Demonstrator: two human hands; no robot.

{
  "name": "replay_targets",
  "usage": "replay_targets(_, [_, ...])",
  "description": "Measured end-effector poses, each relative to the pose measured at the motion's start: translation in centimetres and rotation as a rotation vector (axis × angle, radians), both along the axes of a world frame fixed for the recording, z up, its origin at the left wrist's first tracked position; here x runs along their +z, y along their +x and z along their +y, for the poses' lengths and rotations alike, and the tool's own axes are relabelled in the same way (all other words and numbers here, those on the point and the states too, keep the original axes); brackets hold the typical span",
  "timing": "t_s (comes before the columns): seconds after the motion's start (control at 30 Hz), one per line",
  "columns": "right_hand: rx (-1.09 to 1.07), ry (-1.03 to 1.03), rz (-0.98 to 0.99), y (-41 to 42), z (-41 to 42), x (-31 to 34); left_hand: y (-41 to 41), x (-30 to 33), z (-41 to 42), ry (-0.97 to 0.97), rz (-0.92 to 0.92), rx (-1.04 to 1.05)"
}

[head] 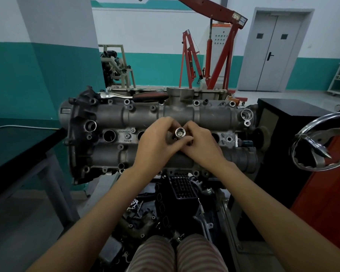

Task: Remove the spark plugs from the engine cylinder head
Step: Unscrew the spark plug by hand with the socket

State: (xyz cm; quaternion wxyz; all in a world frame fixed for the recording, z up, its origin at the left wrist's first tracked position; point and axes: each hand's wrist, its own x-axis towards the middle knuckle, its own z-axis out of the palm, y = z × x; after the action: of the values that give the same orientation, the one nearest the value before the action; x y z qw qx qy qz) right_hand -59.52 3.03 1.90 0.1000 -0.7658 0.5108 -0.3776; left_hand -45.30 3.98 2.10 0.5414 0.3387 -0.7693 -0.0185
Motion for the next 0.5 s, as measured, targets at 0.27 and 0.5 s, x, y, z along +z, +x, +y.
replay_targets(0.27, [-0.023, -0.061, 0.077, 0.1, -0.1, -0.2, -0.3, -1.9, 0.6, -0.030, 0.105, -0.078])
replay_targets(0.5, [-0.021, -0.035, -0.003, 0.0, 0.0, -0.1, -0.4, -0.2, -0.4, -0.075, 0.061, -0.033])
